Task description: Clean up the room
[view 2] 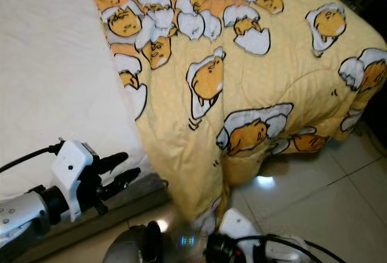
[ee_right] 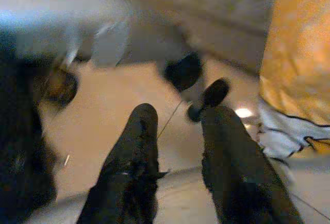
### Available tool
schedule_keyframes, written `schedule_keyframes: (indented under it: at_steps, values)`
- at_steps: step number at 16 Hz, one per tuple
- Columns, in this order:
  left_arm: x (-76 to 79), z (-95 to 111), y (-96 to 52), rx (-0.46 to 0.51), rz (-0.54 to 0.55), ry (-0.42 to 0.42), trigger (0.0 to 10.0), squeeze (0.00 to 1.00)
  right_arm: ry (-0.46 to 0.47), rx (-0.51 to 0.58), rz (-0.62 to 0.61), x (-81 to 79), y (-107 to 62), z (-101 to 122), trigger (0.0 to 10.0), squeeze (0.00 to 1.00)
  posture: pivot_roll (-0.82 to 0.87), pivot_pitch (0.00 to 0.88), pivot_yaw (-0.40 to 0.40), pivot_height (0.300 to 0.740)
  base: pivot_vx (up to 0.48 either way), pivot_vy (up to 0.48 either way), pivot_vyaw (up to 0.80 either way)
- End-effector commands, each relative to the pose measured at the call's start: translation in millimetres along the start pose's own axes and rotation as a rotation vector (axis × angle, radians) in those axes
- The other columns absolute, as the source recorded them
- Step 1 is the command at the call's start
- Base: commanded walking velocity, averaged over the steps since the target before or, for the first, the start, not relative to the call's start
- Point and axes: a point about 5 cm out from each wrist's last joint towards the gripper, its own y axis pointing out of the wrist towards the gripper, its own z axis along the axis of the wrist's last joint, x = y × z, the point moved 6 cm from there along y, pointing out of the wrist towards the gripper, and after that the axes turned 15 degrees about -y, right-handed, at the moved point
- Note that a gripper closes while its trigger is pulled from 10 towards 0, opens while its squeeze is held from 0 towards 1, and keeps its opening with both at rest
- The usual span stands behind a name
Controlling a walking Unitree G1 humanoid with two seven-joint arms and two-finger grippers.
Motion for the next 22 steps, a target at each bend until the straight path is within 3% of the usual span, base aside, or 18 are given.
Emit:
schedule_keyframes:
  at_steps: [1,2,3,6,7,9,10,14,22]
  values:
    - [-7.1,-6.7,-0.5,-0.005,0.052,-0.012,10.0,0.00,0.052,0.042,-0.090,9.7,-8.4,8.6,10.0,1.00,-0.02,0.132,0.040,0.740,0.000,0.000,0.00]
    - [-10.6,-8.2,-0.3,0.001,0.076,-0.021,10.0,0.00,0.076,0.059,-0.140,15.7,-11.2,11.8,10.0,1.00,-0.03,0.118,0.038,0.740,0.000,0.000,0.00]
    - [-27.6,-10.9,1.3,0.049,0.192,-0.052,10.0,0.00,0.137,0.099,-0.314,36.2,-20.5,19.5,10.0,1.00,-0.05,0.070,0.042,0.740,0.000,0.000,0.00]
    - [-53.6,-14.4,2.6,0.110,0.393,-0.126,10.0,0.00,0.239,0.180,-0.606,66.1,-36.7,37.4,10.0,0.96,-0.09,0.004,0.052,0.740,0.000,0.000,0.00]
    - [-61.7,-15.5,4.5,0.114,0.447,-0.133,10.0,0.00,0.272,0.207,-0.685,74.0,-39.6,44.4,10.0,0.00,-0.09,0.000,0.054,0.740,0.000,0.000,0.00]
    - [-66.8,-7.4,9.4,0.164,0.470,-0.122,10.0,0.00,0.299,0.258,-0.781,82.9,-44.3,58.8,10.0,0.00,-0.09,0.000,0.057,0.740,0.000,0.000,0.00]
    - [-73.6,0.0,11.7,0.214,0.505,-0.137,10.0,0.00,0.311,0.335,-0.874,91.2,-53.6,77.6,10.0,0.00,-0.10,0.000,0.064,0.740,0.000,0.000,0.00]
    - [-80.2,8.0,20.8,0.242,0.534,-0.114,10.0,0.00,0.272,0.336,-0.917,106.6,-57.3,93.1,10.0,0.00,-0.11,0.000,0.046,0.740,0.000,-0.082,0.00]
    - [-92.7,10.9,13.8,0.252,0.601,-0.081,10.0,0.00,0.248,0.296,-0.974,130.2,-71.6,90.8,10.0,0.00,-0.10,0.000,0.035,0.740,0.000,-0.350,0.19]
